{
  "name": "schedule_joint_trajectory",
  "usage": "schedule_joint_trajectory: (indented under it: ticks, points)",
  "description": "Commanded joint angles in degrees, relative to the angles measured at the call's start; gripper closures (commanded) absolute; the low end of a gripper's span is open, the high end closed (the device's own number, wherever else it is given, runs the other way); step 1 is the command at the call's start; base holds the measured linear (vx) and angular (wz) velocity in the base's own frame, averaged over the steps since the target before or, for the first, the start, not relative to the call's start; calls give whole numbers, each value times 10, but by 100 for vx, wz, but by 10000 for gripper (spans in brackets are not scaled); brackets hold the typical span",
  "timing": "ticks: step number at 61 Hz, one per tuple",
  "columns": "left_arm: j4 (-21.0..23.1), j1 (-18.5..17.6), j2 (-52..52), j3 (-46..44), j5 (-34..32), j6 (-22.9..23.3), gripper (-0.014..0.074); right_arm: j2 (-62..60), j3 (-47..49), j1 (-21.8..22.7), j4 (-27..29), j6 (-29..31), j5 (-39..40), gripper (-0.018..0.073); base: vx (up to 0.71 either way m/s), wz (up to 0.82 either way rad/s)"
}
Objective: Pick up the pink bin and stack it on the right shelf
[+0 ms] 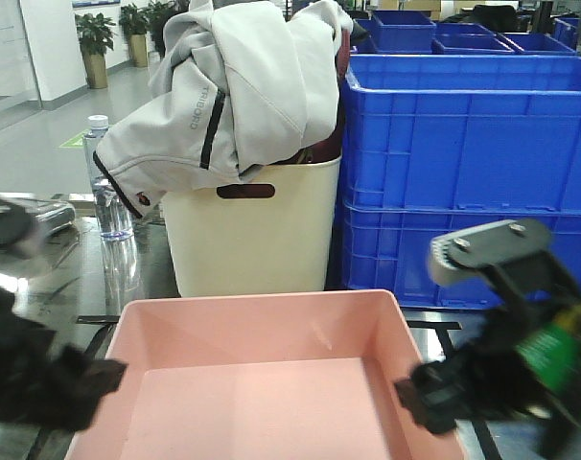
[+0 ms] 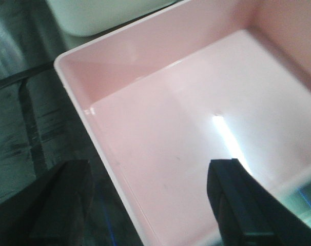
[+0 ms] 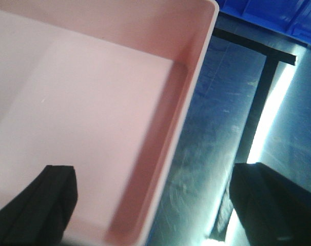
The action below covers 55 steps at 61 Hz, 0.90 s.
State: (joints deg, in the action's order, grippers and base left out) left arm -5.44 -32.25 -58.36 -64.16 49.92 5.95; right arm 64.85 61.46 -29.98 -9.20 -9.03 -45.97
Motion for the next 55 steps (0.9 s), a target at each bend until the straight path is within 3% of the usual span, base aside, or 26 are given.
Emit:
schedule_joint_trajectory:
  ticks: [1,6,14,31,38,55]
  points:
    - [75,-3,80,24,-14,-108,6,-82,-32,-3,-6,18,30,-41,0,0]
    - [130,-3,148,74,-19,-167,6,-148,-80,-3,-3,22,28,-17,0,0]
    - [189,-3,248,149,-29,-180,6,-250,-153,-3,13,25,14,9,0,0]
    - [199,-2,384,267,-46,-176,31,-392,-278,-3,34,64,-20,94,0,0]
    - [199,-2,396,291,-77,-176,125,-413,-298,-3,50,103,-10,204,0,0]
    - [199,-2,394,314,-99,-177,447,-416,-300,-3,48,102,-15,540,0,0]
